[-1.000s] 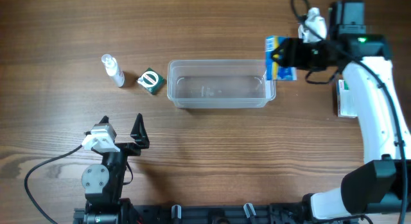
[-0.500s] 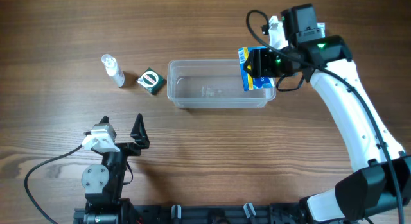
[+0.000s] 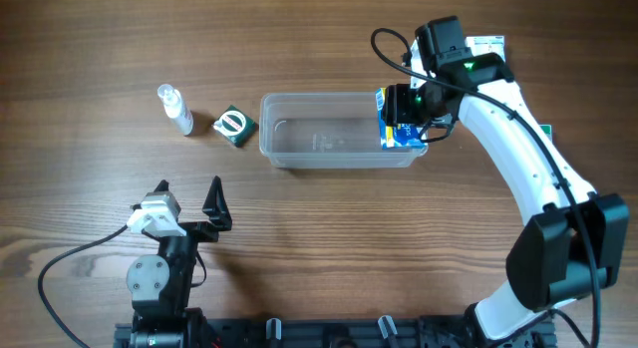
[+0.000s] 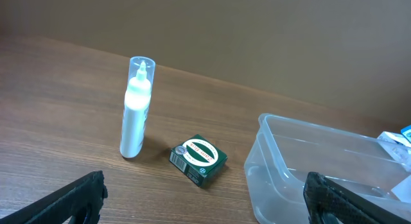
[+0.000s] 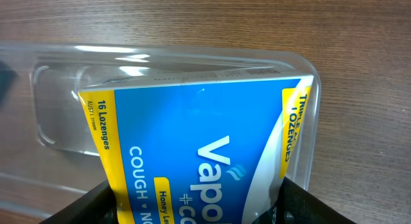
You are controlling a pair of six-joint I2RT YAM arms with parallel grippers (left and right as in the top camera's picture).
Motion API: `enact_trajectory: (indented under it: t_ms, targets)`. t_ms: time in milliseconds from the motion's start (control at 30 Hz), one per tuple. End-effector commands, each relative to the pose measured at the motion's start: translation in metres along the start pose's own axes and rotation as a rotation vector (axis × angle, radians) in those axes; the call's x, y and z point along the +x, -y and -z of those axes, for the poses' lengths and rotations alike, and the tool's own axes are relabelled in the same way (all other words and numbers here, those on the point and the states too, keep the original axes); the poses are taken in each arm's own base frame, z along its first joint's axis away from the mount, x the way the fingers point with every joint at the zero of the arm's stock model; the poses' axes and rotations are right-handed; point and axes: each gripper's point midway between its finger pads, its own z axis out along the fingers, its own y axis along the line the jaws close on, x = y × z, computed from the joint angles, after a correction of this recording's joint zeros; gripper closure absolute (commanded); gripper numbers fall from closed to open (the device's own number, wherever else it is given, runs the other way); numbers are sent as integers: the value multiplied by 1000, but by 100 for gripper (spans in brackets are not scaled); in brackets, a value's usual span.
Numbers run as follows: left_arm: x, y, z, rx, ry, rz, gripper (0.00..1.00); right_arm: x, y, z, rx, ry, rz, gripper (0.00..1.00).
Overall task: Pack container
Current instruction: 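Carry the VapoDrops box left and lower it into the container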
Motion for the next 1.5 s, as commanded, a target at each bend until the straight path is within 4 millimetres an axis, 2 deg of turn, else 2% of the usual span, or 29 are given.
enact_trajectory:
  t_ms: [0,533,900,1267,1367,1467]
  targets:
    - [3,0,0,4,-9,11,0,-1,4,-7,29,0,-26,36]
    - [3,0,0,4,-9,11,0,0,8,-14,50,-14,-34,36]
    - [3,0,0,4,-9,11,0,0,8,-16,47,-15,-32,23]
    - [3,0,0,3,-9,11,0,-2,4,-16,25,-8,-16,19]
    - [3,0,0,3,-9,11,0,-7,1,-13,14,3,-9,19]
    - [3,0,0,3,-9,11,0,-17,-5,3,-1,36,0,19]
